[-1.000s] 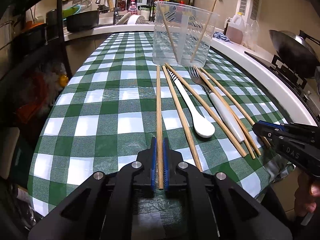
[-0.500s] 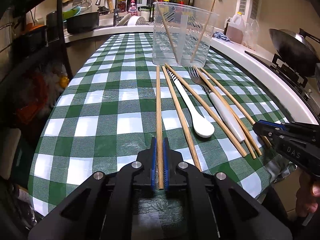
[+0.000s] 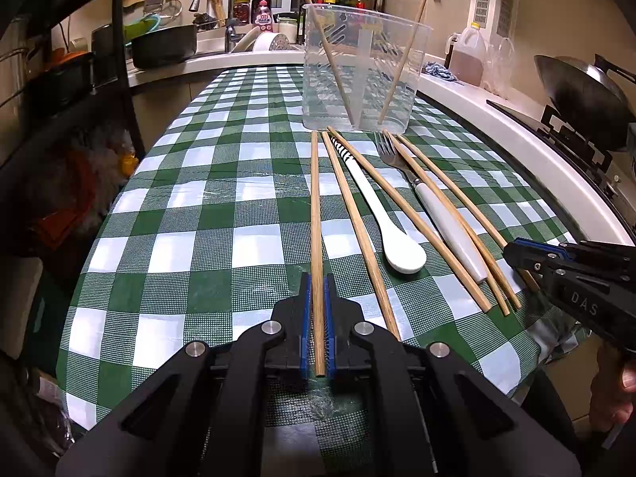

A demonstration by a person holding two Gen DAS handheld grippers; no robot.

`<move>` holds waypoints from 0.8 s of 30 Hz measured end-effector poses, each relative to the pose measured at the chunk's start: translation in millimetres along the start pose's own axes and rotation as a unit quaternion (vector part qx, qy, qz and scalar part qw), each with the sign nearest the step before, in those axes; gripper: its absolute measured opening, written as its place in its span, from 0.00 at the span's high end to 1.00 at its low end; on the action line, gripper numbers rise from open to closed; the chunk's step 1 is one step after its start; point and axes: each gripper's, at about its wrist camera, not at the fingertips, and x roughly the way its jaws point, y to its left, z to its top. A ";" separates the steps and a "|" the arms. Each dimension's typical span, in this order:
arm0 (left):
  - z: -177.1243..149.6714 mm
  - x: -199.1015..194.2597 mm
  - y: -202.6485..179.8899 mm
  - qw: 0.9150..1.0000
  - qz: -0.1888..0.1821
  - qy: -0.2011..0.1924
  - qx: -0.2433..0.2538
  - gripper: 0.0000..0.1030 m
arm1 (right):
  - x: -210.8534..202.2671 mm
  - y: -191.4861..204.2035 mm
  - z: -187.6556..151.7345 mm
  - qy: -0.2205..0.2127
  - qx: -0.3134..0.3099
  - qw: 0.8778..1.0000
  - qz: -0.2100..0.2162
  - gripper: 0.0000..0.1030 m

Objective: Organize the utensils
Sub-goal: 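Close the right tool on a chopstick while the left tool grasps another chopstick, then lift both held chopsticks and carry them over the clear container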

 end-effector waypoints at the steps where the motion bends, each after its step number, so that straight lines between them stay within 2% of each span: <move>1: 0.4 0.4 0.4 1.000 0.000 0.000 0.000 0.94 | -0.3 -0.8 -0.1 0.000 0.004 1.000 0.003 0.94; 6: 3.6 -4.2 1.8 1.000 -0.007 -0.005 -0.002 0.94 | -13.6 -0.4 2.2 -0.023 0.006 1.000 0.002 0.94; 17: 19.3 -51.8 2.6 0.997 -0.002 -0.076 0.013 0.94 | -67.6 3.1 17.5 -0.117 -0.018 0.993 -0.007 0.94; 24: 37.6 -78.1 7.6 0.994 0.000 -0.108 0.008 0.94 | -96.6 1.0 33.6 -0.149 -0.016 0.989 0.004 0.94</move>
